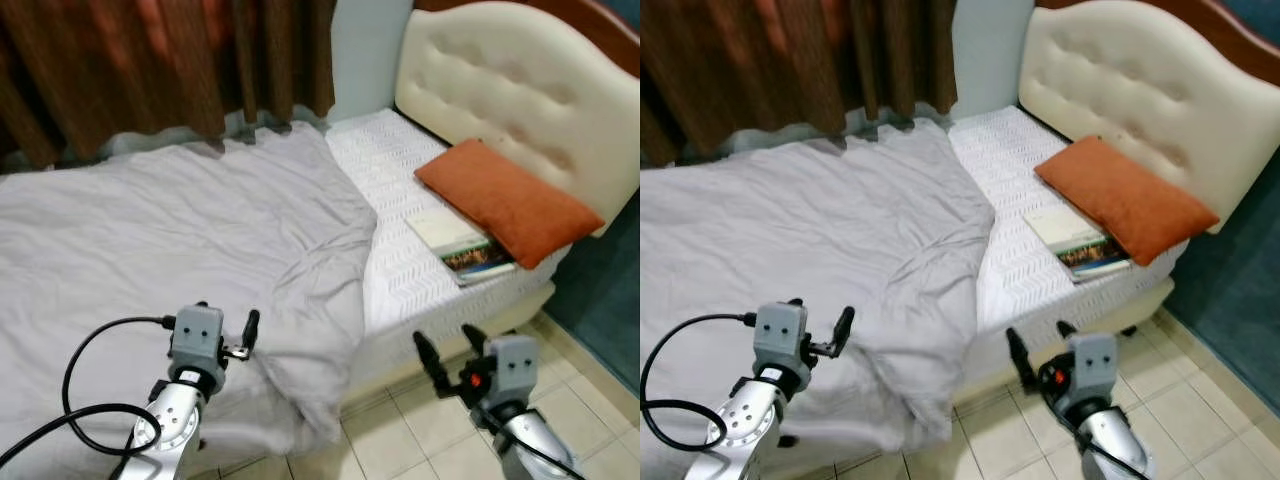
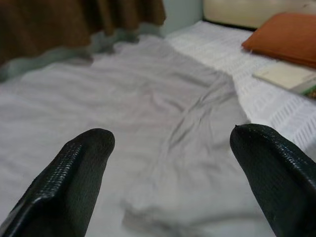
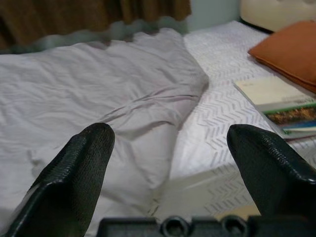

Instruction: Clean up the room

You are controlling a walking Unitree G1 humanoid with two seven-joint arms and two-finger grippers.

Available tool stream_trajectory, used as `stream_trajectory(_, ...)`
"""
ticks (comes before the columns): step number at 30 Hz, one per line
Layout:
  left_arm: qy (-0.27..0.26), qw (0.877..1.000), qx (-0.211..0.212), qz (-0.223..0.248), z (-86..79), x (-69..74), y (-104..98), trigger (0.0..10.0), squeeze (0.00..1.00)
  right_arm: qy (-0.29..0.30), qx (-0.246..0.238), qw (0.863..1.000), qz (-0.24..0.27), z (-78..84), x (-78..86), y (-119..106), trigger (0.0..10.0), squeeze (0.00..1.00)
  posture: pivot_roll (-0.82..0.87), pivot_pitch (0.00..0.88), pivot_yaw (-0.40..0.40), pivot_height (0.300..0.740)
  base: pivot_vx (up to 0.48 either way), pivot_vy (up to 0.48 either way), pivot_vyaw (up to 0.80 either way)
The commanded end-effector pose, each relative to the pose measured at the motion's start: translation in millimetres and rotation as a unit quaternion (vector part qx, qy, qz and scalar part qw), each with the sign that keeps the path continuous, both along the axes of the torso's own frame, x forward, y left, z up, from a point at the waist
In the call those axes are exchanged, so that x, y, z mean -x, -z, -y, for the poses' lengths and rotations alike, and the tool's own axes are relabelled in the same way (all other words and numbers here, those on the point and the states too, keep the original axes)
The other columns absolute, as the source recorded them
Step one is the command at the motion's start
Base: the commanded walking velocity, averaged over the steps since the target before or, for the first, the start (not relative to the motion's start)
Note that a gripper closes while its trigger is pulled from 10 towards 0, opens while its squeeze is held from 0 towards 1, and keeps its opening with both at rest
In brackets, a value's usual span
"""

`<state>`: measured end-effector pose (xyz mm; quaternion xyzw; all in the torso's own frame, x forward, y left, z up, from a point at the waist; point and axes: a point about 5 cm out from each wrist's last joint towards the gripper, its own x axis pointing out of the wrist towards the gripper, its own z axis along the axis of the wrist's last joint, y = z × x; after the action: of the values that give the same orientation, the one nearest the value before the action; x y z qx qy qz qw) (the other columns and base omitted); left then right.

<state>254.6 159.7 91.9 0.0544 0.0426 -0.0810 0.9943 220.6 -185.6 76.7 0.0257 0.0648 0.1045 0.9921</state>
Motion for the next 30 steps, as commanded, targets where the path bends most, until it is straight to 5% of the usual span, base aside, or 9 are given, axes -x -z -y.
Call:
stream_trajectory(1, 0.022, 1.000, 0.005, -0.010, 10.1, -2.5, 1.5, 10.0, 0.00, 0.020, 0.009, 1.000, -0.005, 7.7, 3.3, 1.6, 10.0, 0.00, -0.08, 0.043, 0.026, 0.740, 0.480, 0.000, 0.00)
stream_trajectory(7, 0.057, 0.998, 0.000, -0.016, 23.4, -8.4, 4.0, 10.0, 0.00, 0.028, 0.009, 1.000, -0.010, 7.0, 7.2, 4.2, 10.0, 0.00, -0.09, 0.062, 0.028, 0.740, 0.480, 0.000, 0.00)
stream_trajectory(17, 0.120, 0.988, -0.016, -0.096, 58.5, -68.4, 30.5, 10.0, 0.00, 0.024, 0.023, 0.999, -0.034, 6.6, 29.1, -2.7, 10.0, 0.00, -0.22, 0.284, 0.000, 0.740, 0.048, 0.000, 0.00)
stream_trajectory(18, 0.107, 0.989, -0.021, -0.099, 57.4, -74.8, 31.4, 10.0, 0.00, 0.023, 0.027, 0.998, -0.043, 7.3, 38.1, -4.2, 10.0, 0.00, -0.28, 0.362, -0.015, 0.740, 0.000, 0.000, 0.00)
stream_trajectory(22, 0.075, 0.992, -0.044, -0.090, 49.5, -84.4, 28.3, 10.0, 0.00, 0.023, 0.034, 0.998, -0.056, 7.1, 60.2, -11.9, 10.0, 0.00, -0.32, 0.437, -0.022, 0.740, 0.000, 0.000, 0.00)
stream_trajectory(25, -0.003, 0.993, -0.101, -0.069, 21.8, -98.4, 18.7, 10.0, 0.00, 0.030, 0.038, 0.994, -0.103, 9.0, 96.5, -9.6, 10.0, 0.00, -0.32, 0.539, -0.026, 0.740, 0.000, 0.000, 0.00)
stream_trajectory(30, -0.063, 0.989, -0.115, -0.075, -10.6, -100.0, 19.6, 10.0, 0.00, 0.029, 0.038, 0.988, -0.146, 5.7, 128.2, -12.2, 10.0, 0.00, -0.33, 0.611, -0.027, 0.740, 0.000, 0.000, 0.00)
